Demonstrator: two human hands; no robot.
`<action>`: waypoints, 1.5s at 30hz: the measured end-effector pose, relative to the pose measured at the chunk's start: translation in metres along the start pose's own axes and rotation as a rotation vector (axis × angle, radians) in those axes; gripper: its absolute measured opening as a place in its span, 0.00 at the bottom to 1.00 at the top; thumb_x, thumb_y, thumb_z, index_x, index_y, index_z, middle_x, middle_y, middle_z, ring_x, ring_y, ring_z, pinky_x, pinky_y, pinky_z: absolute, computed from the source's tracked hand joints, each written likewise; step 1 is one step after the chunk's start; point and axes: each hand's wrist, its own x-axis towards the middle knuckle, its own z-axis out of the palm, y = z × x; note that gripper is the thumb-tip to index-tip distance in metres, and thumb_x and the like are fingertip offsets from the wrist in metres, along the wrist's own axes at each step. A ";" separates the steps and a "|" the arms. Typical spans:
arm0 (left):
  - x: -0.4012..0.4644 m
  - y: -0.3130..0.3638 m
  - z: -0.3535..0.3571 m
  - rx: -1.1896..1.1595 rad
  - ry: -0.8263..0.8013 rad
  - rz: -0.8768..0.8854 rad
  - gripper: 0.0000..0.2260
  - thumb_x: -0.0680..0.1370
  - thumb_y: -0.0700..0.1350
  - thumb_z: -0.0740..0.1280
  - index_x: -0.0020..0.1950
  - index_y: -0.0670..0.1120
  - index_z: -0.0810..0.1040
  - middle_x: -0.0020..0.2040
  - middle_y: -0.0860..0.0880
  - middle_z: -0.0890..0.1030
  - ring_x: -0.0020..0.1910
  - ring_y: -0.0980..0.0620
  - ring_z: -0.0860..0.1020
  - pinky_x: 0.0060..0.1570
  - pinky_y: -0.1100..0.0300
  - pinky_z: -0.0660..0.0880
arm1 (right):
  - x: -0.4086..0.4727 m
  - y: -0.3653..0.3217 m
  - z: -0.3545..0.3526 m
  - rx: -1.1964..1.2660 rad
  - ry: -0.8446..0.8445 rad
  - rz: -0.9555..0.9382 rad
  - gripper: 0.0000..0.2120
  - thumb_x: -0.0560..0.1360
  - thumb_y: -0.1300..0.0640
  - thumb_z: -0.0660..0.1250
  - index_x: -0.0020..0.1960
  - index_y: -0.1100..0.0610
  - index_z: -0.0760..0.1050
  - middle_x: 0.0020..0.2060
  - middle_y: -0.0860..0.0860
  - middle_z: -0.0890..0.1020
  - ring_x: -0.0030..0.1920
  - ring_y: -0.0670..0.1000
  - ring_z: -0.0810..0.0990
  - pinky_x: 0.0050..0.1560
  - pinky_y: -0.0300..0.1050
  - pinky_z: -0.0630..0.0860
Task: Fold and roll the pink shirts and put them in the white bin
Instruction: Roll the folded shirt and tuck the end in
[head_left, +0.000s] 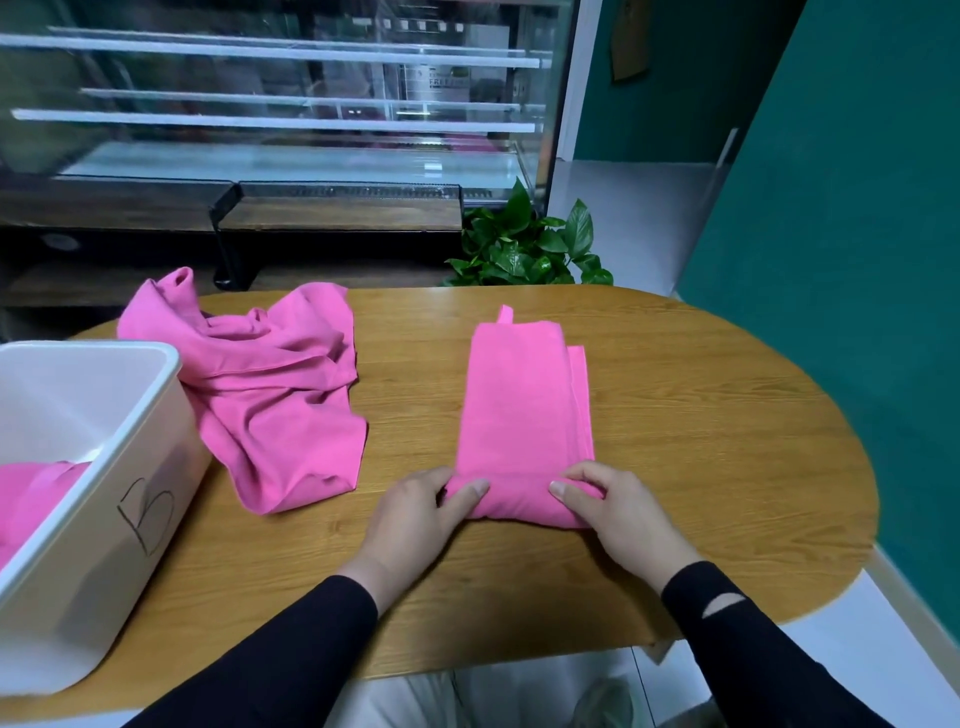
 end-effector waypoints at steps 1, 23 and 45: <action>0.000 0.001 0.000 -0.044 0.019 -0.017 0.18 0.73 0.68 0.64 0.46 0.54 0.78 0.36 0.53 0.77 0.37 0.55 0.75 0.43 0.49 0.75 | 0.001 0.000 0.000 0.015 -0.010 0.022 0.16 0.72 0.30 0.66 0.48 0.39 0.81 0.42 0.36 0.84 0.49 0.44 0.81 0.63 0.60 0.73; -0.003 0.001 0.004 0.353 -0.056 0.290 0.26 0.83 0.59 0.51 0.79 0.51 0.60 0.60 0.55 0.72 0.62 0.56 0.68 0.58 0.59 0.60 | -0.020 0.004 0.045 -0.583 0.256 -0.383 0.30 0.75 0.44 0.71 0.74 0.52 0.70 0.69 0.46 0.75 0.70 0.47 0.71 0.70 0.47 0.64; 0.003 0.010 -0.005 0.308 0.005 0.241 0.37 0.73 0.77 0.49 0.62 0.51 0.77 0.55 0.54 0.81 0.53 0.52 0.76 0.54 0.60 0.62 | 0.011 -0.012 0.007 -0.088 0.003 -0.140 0.15 0.74 0.32 0.64 0.48 0.43 0.76 0.41 0.42 0.83 0.41 0.41 0.81 0.41 0.46 0.79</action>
